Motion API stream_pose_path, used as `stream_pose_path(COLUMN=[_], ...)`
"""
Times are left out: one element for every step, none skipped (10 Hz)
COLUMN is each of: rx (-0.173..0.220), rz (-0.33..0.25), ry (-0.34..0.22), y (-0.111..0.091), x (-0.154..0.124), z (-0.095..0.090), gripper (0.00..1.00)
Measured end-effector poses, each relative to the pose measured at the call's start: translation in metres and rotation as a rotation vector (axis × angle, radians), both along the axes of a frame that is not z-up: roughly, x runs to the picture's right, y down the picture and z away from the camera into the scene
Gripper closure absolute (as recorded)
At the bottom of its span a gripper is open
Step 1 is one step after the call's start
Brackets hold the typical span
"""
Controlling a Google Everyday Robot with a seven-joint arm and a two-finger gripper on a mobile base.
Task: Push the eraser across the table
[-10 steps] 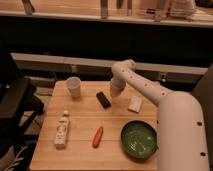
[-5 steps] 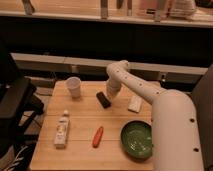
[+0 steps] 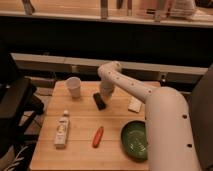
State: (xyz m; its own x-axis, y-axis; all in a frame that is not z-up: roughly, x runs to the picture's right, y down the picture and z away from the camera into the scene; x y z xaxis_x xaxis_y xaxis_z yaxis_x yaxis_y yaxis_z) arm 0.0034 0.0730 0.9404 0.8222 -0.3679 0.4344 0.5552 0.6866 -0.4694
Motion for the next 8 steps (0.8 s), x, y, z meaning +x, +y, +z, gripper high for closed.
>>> stream_pose_path(rx=[-0.002, -0.003, -0.003, -0.002, -0.001, -0.001, -0.002, -0.003], rz=[-0.019, -0.038, -0.051, -0.062, -0.069, -0.078, -0.088, -0.098], ry=[-0.006, -0.017, -0.025, -0.03, -0.031, -0.035, -0.043, -0.047], y=[0.002, 0.004, 0.005, 0.006, 0.007, 0.008, 0.009, 0.01], x=[-0.003, -0.013, -0.019, -0.02, -0.021, -0.023, -0.027, -0.029], z=[-0.001, -0.003, -0.003, -0.004, -0.005, -0.007, -0.007, -0.008], gripper=[1.0, 1.0, 1.0, 1.0, 1.0, 1.0, 1.0, 1.0])
